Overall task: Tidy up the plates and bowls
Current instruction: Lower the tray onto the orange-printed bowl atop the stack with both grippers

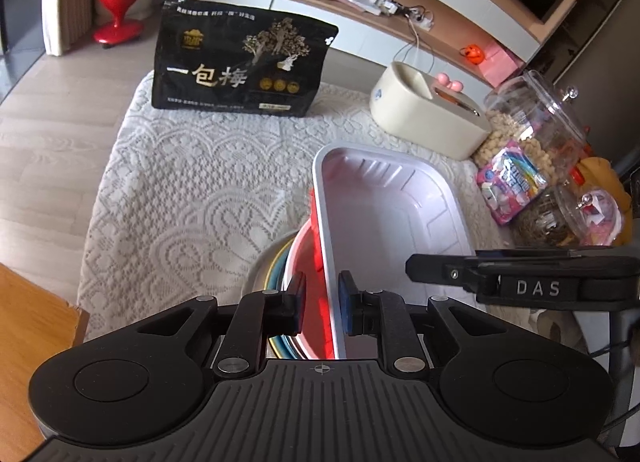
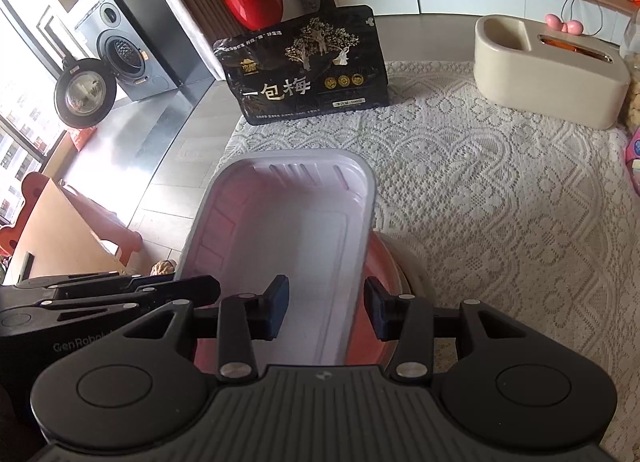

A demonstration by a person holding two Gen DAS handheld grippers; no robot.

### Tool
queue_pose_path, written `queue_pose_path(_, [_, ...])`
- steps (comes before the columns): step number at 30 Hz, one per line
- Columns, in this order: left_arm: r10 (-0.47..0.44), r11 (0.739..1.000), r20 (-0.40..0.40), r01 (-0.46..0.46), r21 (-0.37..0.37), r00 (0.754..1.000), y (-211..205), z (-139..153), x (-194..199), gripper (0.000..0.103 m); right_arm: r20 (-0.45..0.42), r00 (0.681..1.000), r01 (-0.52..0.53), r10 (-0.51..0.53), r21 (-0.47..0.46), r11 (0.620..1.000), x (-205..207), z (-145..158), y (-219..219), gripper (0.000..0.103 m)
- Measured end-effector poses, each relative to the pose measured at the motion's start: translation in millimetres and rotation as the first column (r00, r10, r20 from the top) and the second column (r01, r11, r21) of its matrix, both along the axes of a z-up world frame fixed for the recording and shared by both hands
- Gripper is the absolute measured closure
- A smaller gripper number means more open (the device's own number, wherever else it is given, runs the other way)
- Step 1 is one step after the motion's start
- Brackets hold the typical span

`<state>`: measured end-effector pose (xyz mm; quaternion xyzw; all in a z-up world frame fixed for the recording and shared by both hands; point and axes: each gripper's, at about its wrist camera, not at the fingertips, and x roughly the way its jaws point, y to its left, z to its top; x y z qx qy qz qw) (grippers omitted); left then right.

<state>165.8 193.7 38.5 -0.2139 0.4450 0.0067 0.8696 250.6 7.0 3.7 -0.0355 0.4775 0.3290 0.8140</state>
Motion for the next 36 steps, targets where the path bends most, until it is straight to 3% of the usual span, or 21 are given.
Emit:
queue_pose_path(10, [-0.006,0.997,0.016,0.007,-0.080,1.000,20,-18,10,0.085,-0.006,1.000,0.023,-0.023,-0.008,1.000,19,-10,17,0.066])
queue_pose_path(21, [-0.028,0.996,-0.004,0.027,-0.082,1.000,19,-8,4,0.086,0.039,0.999,-0.014,0.016,-0.036,0.999,7,-7,20,0.065])
queue_pose_path(26, [-0.038,0.998,-0.015,0.037,-0.052,0.999,20,2,-1,0.086,0.027,1.000,-0.016,0.017,-0.030,0.999,-3,-4,10,0.065])
queue_pose_path(31, [-0.046,0.996,-0.015,0.045,-0.076,0.999,21,7,-4,0.086,0.021,0.999,-0.031,0.032,-0.034,0.999,-13,-2,4,0.065])
queue_pose_path(36, [-0.063,0.995,0.001,0.062,-0.082,0.998,15,7,-5,0.086,0.011,0.999,-0.037,0.038,-0.039,0.999,-16,-3,4,0.073])
